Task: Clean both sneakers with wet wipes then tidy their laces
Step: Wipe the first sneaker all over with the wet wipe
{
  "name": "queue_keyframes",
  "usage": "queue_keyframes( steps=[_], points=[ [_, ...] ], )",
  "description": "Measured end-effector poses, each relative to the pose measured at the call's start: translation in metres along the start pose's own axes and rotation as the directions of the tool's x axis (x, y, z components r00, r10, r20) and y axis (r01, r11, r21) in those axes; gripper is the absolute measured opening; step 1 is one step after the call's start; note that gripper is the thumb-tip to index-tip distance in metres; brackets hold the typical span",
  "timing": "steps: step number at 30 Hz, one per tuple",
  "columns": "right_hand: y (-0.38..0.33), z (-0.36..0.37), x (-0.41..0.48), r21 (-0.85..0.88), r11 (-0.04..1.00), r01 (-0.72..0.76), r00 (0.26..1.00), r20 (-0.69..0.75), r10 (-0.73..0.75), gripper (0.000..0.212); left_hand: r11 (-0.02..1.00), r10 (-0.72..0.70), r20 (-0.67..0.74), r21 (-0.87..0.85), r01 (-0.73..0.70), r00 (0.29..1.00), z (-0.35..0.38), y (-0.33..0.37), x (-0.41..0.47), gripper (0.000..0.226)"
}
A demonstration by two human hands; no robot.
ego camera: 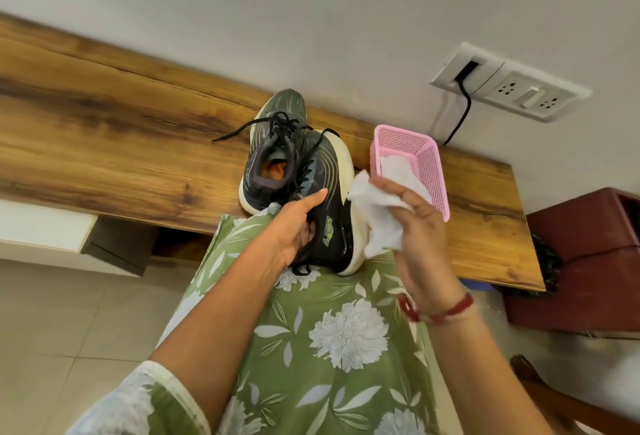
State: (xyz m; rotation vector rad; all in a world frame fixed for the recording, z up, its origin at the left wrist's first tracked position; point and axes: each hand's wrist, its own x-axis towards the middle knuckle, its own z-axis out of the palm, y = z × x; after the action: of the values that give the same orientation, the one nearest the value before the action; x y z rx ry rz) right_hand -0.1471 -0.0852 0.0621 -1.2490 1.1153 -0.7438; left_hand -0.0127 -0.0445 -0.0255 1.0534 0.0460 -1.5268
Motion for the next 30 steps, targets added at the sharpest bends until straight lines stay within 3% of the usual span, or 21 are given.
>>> queue_keyframes(
  steps=[2, 4, 7, 9, 12, 16, 21, 30],
  points=[
    [-0.003, 0.006, 0.027, -0.142, 0.985, 0.097, 0.995, -0.008, -0.1, 0.041, 1.0, -0.001, 0.002, 0.01, 0.001, 1.0, 0.001, 0.0, 0.0, 0.032],
    [0.003, 0.015, 0.04, -0.373, 0.912, 0.169, 0.985, 0.088, -0.147, 0.043, 1.0, -0.003, 0.012, 0.012, 0.003, 1.0, 0.001, 0.001, -0.002, 0.033],
    [0.025, 0.026, 0.033, -0.635, 0.712, 0.3, 0.936, 0.339, -0.092, 0.048, 1.0, -0.022, 0.059, -0.014, 0.023, 0.998, 0.0, 0.002, -0.003, 0.034],
    [0.042, 0.029, 0.012, -0.736, 0.534, 0.415, 0.901, 0.412, -0.132, 0.052, 0.999, -0.025, 0.07, -0.034, 0.028, 0.997, -0.002, 0.003, -0.001, 0.037],
    [0.05, 0.029, -0.019, -0.757, 0.456, 0.468, 0.882, 0.433, -0.187, 0.051, 0.999, -0.033, 0.054, -0.04, 0.035, 0.998, -0.001, 0.004, 0.001, 0.038],
    [0.05, 0.026, -0.028, -0.789, 0.327, 0.521, 0.853, 0.501, -0.15, 0.054, 0.999, -0.044, 0.058, -0.015, 0.045, 0.997, 0.001, 0.004, 0.001, 0.041],
    [0.038, 0.032, 0.016, -0.837, 0.387, 0.387, 0.92, 0.38, -0.098, 0.055, 1.0, -0.017, 0.034, 0.021, 0.016, 0.999, 0.002, 0.003, 0.0, 0.04],
    [0.036, 0.017, -0.024, -0.81, 0.267, 0.523, 0.851, 0.515, -0.104, 0.052, 1.0, -0.02, 0.026, 0.025, 0.019, 0.999, 0.002, 0.004, 0.001, 0.051]
  ],
)
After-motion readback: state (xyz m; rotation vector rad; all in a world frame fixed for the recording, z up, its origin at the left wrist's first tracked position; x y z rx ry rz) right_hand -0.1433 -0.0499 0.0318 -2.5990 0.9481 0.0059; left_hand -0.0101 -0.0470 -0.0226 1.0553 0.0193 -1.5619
